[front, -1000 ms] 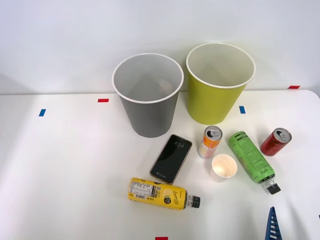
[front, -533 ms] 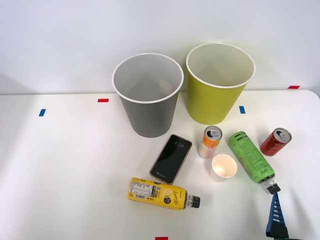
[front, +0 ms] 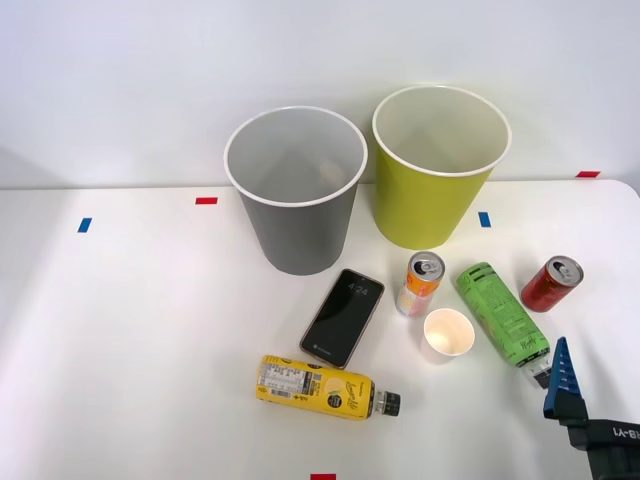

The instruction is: Put cans in the gray bin, plastic bottles in the light green bin

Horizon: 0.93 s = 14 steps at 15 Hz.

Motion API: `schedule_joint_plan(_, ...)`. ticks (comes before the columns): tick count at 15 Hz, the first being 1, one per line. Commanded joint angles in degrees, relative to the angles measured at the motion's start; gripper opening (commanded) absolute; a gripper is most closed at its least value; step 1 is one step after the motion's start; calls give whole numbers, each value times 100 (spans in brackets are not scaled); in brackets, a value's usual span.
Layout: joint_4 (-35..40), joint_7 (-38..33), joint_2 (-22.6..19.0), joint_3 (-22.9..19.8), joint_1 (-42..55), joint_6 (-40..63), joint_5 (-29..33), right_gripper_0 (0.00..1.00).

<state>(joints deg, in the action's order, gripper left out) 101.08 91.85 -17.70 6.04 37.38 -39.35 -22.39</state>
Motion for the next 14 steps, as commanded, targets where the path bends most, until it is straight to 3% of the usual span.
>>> schedule_joint_plan(1, 9, 44, -674, 258, -109, 59, -600, 100)
schedule_joint_plan(5, 0, 105, -1315, 372, -240, 279, -1057, 100)
schedule_joint_plan(9, -651, 88, -1491, 372, -794, 138, -1154, 100)
schedule_joint_plan(14, -932, 53, -1728, 407, -1295, 437, -1321, 100)
